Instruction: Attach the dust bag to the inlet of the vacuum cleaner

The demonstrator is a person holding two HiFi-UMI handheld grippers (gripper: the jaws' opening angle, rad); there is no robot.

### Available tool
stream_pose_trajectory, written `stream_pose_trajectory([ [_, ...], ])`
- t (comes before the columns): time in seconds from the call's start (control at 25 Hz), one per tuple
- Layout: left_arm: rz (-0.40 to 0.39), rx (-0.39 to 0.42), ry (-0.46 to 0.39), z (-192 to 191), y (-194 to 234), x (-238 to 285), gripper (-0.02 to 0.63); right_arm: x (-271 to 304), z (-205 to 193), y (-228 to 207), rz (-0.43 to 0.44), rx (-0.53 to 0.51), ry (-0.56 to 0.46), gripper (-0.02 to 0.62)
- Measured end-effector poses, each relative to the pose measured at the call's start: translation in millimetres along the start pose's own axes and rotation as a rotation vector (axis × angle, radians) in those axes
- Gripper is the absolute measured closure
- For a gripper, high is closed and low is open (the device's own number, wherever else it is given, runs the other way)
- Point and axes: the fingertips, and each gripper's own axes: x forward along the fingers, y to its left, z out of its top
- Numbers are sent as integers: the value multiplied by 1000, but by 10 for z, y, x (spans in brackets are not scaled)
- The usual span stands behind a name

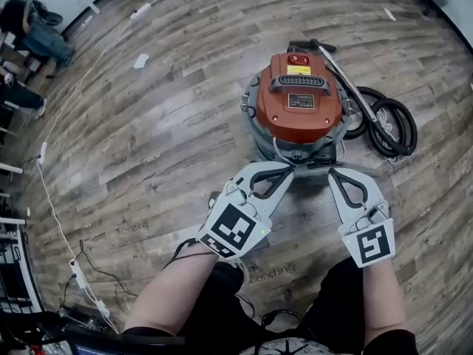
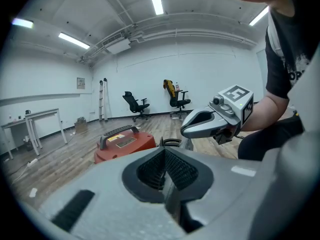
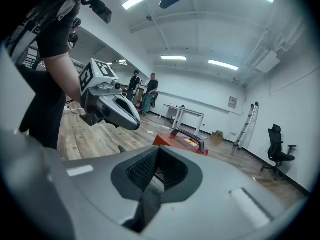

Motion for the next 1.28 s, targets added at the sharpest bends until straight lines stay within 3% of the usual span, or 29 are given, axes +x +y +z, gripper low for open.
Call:
stream_pose_trajectory([
  [0.08,-6,18,-18,96,130,-13,601,15,32,-38,-10,34,-9,589],
  [0.2,-65,64,-41,211,259,32,601,44,188,-166,-100,220,-105,589],
  [0.36,-138,68,-95,484,322,-64,601,-5,365,-261,-111,275,-76,589],
  [0.52,-124,40,-79,912,400,-432,601,-233,922,-326,5,315,-39,589],
  [0.64,-137,-4,-34,1239,354,-803,601,-433,1303,-284,184,196,111,589],
  [0.96,-79,-133,4,2524,580,-1932,601,-607,3182,-768,309,186,132,589],
  [1.04,-73,-162,-17,2968,760,-2217,603,-593,3746,-972,300,210,61,589],
  [1.12,-52,-209,-52,3371,1010,-2489,603,-471,4410,-1199,255,287,-104,588],
  [1.24,-11,-276,-117,3827,1338,-2862,601,-395,4782,-1210,322,175,-35,588],
  [1.28,1,-260,-138,3958,1453,-2947,601,-328,4973,-1267,305,181,-90,588],
])
